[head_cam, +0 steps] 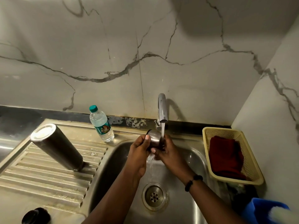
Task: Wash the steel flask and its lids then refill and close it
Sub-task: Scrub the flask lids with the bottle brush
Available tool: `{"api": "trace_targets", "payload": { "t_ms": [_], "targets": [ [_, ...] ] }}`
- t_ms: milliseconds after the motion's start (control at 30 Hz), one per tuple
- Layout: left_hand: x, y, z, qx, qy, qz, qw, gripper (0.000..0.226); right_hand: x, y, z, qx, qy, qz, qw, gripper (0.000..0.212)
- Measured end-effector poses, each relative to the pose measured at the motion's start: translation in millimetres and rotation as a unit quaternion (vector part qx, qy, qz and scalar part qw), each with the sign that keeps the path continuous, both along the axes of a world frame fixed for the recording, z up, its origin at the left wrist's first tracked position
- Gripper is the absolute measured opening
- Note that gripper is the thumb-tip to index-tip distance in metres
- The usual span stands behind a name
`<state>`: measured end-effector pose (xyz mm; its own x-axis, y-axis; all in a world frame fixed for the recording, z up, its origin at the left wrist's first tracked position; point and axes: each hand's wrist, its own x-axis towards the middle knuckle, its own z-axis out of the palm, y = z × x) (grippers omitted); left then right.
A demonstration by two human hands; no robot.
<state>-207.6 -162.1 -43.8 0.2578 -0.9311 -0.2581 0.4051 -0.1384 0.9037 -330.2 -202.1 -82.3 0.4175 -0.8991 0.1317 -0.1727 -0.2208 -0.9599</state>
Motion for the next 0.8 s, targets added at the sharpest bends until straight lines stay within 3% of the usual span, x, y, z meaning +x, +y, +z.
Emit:
{"api": "trace_targets", "payload": {
  "t_ms": [67,100,233,267,367,400,467,533,700,800],
  "targets": [
    [-5.3,-0.3,2.1,0.003,-0.007,-0.004,1.0,0.025,0.9,4.2,-0.8,-0.041,0.01,0.001,0.999,0.075],
    [-7.3,-0.9,3.3,0.006,-0.012,-0.002,1.0,0.024,-1.0,4.4,0.4,-0.093,0.038,-0.011,0.995,0.073],
    [-10.9,-1.8,5.6,0.04,-0.016,0.012,0.999,0.022,-10.2,3.6,8.2,-0.271,0.107,-0.047,0.956,0.037],
    [-11.5,-2.8,4.7,0.056,-0.008,0.018,0.998,0.022,-11.9,1.6,5.0,-0.302,0.13,-0.049,0.943,0.038],
    [-11.8,-5.9,6.1,0.097,0.022,0.037,0.994,0.023,-12.1,0.2,-4.2,-0.464,0.255,-0.039,0.848,0.067],
    [-10.9,-6.5,6.6,0.097,0.026,0.032,0.994,0.024,-11.9,-1.8,-4.8,-0.472,0.267,-0.036,0.84,0.073],
    [-11.0,-5.9,7.1,0.082,0.032,0.012,0.996,0.026,-13.0,-5.2,-2.1,-0.444,0.251,-0.036,0.86,0.07],
    [-12.6,-3.2,5.7,0.054,0.047,-0.013,0.997,0.025,-13.7,-7.9,-0.5,-0.384,0.225,-0.044,0.894,0.051],
    [-14.4,2.1,-1.7,0.002,0.027,-0.023,0.999,0.029,-7.6,-6.4,11.3,-0.244,0.275,-0.01,0.93,0.057],
    [-18.3,10.2,-6.9,-0.025,-0.042,-0.051,0.997,0.035,-3.0,-5.8,21.7,-0.142,0.19,-0.051,0.97,0.03]
  ]
}}
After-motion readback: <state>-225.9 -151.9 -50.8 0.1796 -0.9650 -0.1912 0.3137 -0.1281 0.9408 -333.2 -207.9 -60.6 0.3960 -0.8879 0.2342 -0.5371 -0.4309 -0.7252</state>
